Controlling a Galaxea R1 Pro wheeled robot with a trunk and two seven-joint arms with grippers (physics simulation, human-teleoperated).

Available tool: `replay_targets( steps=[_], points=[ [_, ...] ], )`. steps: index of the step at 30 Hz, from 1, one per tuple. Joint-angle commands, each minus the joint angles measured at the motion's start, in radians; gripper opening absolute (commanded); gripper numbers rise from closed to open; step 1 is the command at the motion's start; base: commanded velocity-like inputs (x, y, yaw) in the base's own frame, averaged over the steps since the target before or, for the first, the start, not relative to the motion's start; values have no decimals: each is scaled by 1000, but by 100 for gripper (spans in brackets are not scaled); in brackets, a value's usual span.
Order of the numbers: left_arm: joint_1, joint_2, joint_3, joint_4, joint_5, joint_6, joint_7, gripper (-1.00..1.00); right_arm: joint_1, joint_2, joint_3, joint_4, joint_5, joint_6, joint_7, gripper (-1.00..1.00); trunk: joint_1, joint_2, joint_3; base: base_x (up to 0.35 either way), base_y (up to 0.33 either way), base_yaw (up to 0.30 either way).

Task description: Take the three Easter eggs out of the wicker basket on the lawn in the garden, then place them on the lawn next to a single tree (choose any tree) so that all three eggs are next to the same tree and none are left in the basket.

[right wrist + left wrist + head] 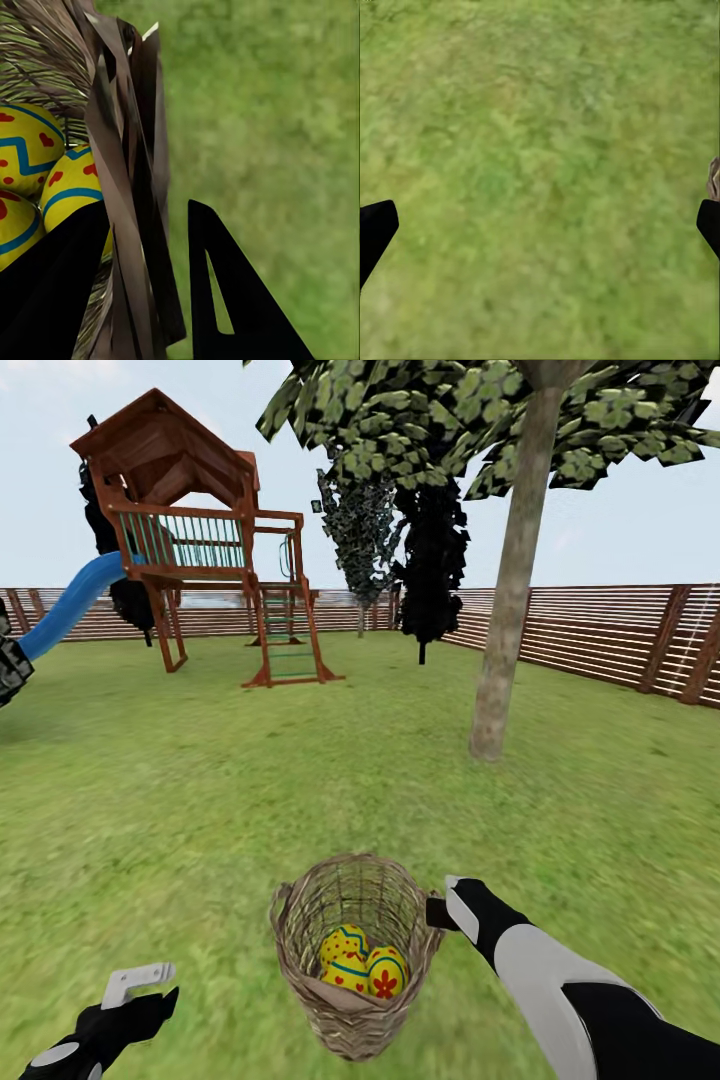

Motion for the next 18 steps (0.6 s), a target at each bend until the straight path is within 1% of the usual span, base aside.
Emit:
replay_targets(
  steps=[1, 18],
  points=[
    [0, 0, 1, -2, -1, 5, -4, 100, -1, 1, -10, -2, -17, 2, -7, -100, 1, 0, -1, 313, 88, 0],
    [0, 0, 1, -2, -1, 4, -4, 100, -1, 1, -10, -2, -17, 2, -7, -100, 1, 0, -1, 313, 88, 0]
  ],
)
